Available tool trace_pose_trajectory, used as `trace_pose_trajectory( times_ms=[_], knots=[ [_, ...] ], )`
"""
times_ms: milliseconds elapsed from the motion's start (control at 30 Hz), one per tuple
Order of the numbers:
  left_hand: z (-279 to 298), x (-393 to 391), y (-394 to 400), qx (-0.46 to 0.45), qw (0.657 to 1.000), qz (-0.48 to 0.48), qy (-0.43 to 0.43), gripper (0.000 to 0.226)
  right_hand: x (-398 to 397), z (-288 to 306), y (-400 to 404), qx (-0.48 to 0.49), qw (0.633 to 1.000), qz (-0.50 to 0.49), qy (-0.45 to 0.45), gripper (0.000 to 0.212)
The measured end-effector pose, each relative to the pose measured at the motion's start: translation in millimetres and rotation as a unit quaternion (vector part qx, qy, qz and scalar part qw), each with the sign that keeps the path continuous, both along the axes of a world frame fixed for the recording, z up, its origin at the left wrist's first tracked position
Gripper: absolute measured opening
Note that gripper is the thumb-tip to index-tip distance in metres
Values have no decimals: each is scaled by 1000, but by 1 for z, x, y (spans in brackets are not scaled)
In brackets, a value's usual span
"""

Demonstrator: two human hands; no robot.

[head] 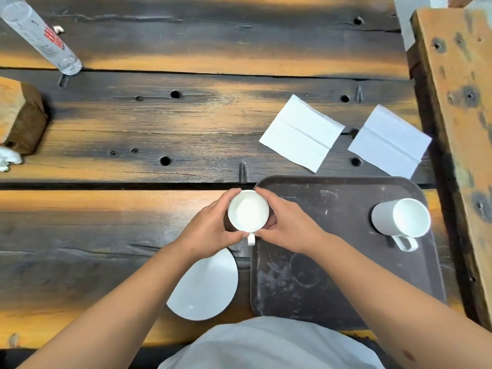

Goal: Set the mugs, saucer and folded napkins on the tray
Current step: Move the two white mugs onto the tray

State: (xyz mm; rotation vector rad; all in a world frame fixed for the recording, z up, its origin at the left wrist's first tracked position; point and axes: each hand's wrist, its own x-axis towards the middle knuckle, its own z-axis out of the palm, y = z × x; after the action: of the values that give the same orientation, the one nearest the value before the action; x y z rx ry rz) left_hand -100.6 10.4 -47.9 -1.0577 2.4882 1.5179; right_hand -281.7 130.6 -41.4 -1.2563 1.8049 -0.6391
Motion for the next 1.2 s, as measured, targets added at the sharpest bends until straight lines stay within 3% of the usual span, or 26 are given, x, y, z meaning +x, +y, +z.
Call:
trace_pose_trajectory(
  times_ms=[200, 600, 1200],
  knots=[
    [-3, -32, 25, -53, 997, -54, 0, 91, -25, 6, 38, 12, 999, -49, -9, 87],
    [-13, -92, 56, -48, 992, -114, -20, 90, -72, 0, 83, 30, 995, -91, -18, 84],
    [-22, -120, 69, -66, 994, -92, -1, 78, -104, -12, 83, 45, 996, -74, -18, 81]
  ],
)
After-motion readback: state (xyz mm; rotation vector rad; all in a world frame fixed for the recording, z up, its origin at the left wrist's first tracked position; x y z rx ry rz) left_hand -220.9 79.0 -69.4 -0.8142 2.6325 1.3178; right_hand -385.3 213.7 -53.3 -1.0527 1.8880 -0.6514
